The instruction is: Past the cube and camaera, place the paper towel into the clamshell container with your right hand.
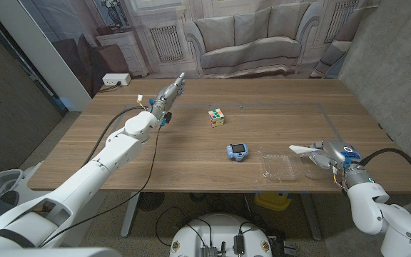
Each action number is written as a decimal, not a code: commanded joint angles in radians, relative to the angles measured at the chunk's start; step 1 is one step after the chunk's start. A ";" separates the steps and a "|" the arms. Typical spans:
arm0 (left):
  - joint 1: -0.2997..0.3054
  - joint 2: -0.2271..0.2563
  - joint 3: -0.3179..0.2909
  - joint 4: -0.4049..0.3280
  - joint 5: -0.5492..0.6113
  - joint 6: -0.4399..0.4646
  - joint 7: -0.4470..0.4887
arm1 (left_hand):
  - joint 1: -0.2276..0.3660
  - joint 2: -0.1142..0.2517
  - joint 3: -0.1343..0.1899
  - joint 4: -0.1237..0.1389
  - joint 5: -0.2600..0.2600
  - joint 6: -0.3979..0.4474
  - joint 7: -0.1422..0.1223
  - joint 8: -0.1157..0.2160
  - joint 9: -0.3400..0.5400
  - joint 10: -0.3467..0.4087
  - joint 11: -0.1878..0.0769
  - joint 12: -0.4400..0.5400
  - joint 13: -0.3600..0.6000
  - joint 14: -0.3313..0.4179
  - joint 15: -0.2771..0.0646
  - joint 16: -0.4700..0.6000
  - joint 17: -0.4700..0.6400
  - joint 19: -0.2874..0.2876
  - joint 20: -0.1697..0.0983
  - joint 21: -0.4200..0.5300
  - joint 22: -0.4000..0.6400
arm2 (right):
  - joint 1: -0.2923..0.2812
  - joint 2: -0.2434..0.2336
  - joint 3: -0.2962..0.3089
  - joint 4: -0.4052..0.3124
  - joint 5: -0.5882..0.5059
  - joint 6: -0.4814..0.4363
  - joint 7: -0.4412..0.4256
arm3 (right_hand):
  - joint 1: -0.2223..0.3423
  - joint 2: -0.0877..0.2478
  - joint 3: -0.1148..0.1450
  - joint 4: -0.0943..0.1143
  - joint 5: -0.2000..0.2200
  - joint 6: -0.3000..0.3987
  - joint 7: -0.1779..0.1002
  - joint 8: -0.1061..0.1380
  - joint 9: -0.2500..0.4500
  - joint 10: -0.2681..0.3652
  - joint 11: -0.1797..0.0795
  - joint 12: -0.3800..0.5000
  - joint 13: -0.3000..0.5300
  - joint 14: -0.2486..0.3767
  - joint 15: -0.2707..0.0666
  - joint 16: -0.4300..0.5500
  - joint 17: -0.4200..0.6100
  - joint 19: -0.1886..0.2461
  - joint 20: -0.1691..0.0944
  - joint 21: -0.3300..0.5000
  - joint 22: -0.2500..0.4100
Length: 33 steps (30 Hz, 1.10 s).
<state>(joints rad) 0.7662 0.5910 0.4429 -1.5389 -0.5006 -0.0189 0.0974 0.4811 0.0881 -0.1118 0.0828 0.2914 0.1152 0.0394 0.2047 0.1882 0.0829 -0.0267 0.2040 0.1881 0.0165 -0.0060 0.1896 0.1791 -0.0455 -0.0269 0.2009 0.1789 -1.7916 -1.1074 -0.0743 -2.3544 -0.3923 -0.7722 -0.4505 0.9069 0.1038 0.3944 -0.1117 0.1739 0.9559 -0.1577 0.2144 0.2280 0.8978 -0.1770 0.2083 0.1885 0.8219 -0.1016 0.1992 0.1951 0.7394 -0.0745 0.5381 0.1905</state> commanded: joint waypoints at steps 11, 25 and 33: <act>-0.012 -0.010 0.005 0.024 -0.005 -0.005 -0.014 | 0.002 0.007 -0.008 0.003 0.001 0.010 0.002 -0.003 0.002 0.012 -0.001 0.000 0.005 0.007 0.002 -0.001 0.004 -0.003 0.005 0.000 0.002 | 0.058 -0.003 -0.064 -0.008 0.013 -0.083 0.017 | -0.086 -0.065 -0.047 0.014 0.004 -0.043 -0.008 -0.014 -0.001 -0.055 -0.017 -0.010 0.003 -0.045 -0.111 -0.012 0.001 -0.040 -0.111 -0.027 -0.002; -0.022 -0.018 0.009 0.047 -0.007 -0.011 -0.024 | 0.002 0.009 -0.010 0.003 0.001 0.011 0.001 -0.003 0.002 0.012 0.001 0.001 0.005 0.007 0.001 -0.001 0.004 -0.004 0.007 0.000 0.002 | 0.057 -0.014 -0.057 -0.023 0.031 -0.097 0.024 | -0.194 -0.126 -0.095 0.043 0.022 -0.110 -0.014 -0.022 0.002 -0.138 -0.013 -0.014 0.007 -0.105 -0.093 -0.013 0.004 -0.074 -0.084 -0.054 -0.001; -0.019 -0.015 0.009 0.044 -0.006 -0.011 -0.023 | 0.003 0.010 -0.011 0.003 0.001 0.013 0.001 -0.002 0.002 0.011 -0.001 0.000 0.005 0.007 0.001 -0.001 0.004 -0.005 0.008 0.000 0.002 | 0.035 -0.012 -0.034 -0.019 0.042 -0.060 0.009 | -0.301 -0.177 -0.147 0.082 0.044 -0.155 -0.013 -0.025 -0.001 -0.169 0.002 -0.007 0.009 -0.132 -0.080 -0.010 0.005 -0.092 -0.071 -0.075 -0.001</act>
<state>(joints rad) 0.7475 0.5761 0.4514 -1.4983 -0.5061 -0.0282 0.0767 0.4838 0.0908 -0.1147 0.0859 0.2914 0.1152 0.0394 0.2047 0.1882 0.0866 -0.0304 0.2041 0.1881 0.0165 -0.0060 0.1895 0.1791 -0.0494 -0.0229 0.2009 0.1789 -1.7405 -1.1181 -0.1277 -2.3712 -0.3628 -0.8563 -0.4295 0.6275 -0.0611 0.2599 -0.0352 0.2088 0.8162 -0.1715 0.1946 0.2256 0.7438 -0.1767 0.1930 0.1936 0.7018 -0.0675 0.1914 0.1980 0.6530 -0.0611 0.4684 0.1861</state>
